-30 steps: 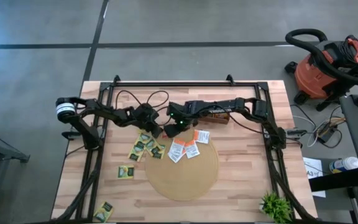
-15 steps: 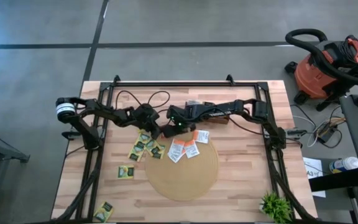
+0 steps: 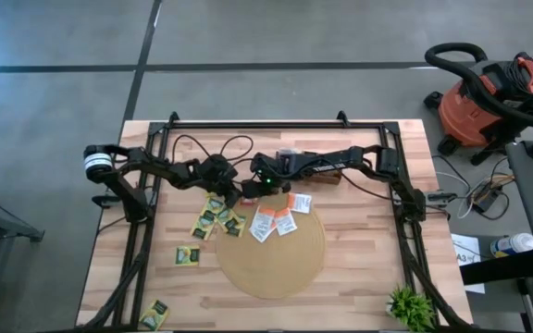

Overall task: Pick & Place Tea
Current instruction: Put the mango tea bag into the right section of the wooden organizer

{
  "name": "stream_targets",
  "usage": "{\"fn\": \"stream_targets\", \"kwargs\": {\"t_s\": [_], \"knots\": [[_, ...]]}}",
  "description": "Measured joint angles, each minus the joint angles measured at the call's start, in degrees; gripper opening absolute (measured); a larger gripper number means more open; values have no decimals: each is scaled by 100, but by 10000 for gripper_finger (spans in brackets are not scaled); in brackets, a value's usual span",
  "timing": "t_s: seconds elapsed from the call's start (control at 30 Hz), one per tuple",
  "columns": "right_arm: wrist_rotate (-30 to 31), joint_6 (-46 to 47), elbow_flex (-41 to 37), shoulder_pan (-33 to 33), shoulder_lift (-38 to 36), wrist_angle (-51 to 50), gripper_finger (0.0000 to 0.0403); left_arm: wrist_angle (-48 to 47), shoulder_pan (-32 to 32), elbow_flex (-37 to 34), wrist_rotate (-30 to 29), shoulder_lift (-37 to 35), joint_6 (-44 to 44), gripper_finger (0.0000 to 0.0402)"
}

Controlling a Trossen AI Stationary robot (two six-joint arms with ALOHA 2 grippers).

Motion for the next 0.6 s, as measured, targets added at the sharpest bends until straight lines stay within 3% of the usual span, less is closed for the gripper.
{"fn": "stream_targets", "kwargs": {"t_s": [0.23, 0.6], "knots": [[5, -198, -42, 2, -1, 344, 129, 39, 2, 0, -2, 0, -4, 0], [178, -637, -42, 2, -4, 331, 33, 13, 13, -2, -69, -152, -140, 0]]}}
